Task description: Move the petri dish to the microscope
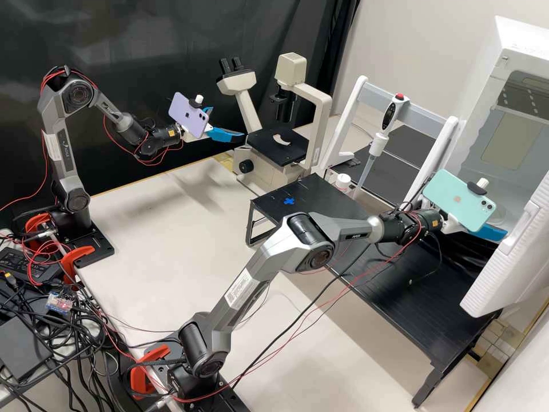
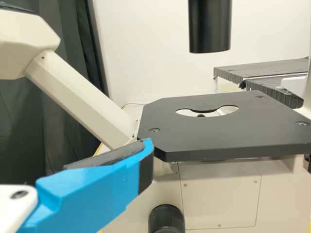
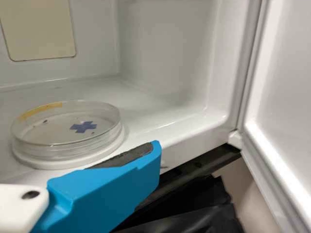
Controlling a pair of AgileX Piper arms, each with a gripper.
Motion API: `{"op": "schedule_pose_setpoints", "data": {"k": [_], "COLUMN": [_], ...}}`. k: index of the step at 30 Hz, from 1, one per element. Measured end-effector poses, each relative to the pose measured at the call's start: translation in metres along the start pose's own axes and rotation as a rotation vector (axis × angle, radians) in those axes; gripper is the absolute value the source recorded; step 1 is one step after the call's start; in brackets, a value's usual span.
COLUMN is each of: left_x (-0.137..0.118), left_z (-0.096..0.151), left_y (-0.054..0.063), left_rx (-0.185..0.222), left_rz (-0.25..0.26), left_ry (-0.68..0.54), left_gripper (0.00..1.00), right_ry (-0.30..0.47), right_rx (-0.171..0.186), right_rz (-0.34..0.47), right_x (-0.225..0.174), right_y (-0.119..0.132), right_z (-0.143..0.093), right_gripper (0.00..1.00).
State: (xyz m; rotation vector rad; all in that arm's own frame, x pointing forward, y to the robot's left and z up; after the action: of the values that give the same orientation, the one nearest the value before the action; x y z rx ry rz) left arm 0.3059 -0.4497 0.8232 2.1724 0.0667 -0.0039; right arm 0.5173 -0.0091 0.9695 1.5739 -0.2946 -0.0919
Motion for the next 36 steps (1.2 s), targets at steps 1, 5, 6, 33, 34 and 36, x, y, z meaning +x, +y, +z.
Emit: {"op": "schedule_pose_setpoints", "data": {"k": [1, 5, 6, 33, 34, 36], "left_x": [0.000, 0.000, 0.000, 0.000, 0.000, 0.000], "left_z": [0.000, 0.000, 0.000, 0.000, 0.000, 0.000], "left_y": [0.000, 0.000, 0.000, 0.000, 0.000, 0.000], "left_rx": [0.000, 0.000, 0.000, 0.000, 0.000, 0.000], "left_rz": [0.000, 0.000, 0.000, 0.000, 0.000, 0.000], "left_ry": [0.000, 0.000, 0.000, 0.000, 0.000, 0.000], "left_gripper": [1.00, 1.00, 1.00, 1.00, 1.00, 1.00], "right_ry": [-0.001, 0.001, 0.002, 0.058, 0.062, 0.070], "right_rx": [0.002, -0.045, -0.056, -0.022, -0.020, -0.004], "right_rz": [0.009, 0.023, 0.025, 0.015, 0.011, 0.002], "right_x": [0.000, 0.000, 0.000, 0.023, 0.023, 0.023], "right_y": [0.001, 0.002, 0.002, -0.018, -0.018, -0.018], "right_z": [0.000, 0.000, 0.000, 0.002, 0.001, 0.001], "right_gripper": [1.00, 1.00, 1.00, 0.00, 0.00, 0.00]}}
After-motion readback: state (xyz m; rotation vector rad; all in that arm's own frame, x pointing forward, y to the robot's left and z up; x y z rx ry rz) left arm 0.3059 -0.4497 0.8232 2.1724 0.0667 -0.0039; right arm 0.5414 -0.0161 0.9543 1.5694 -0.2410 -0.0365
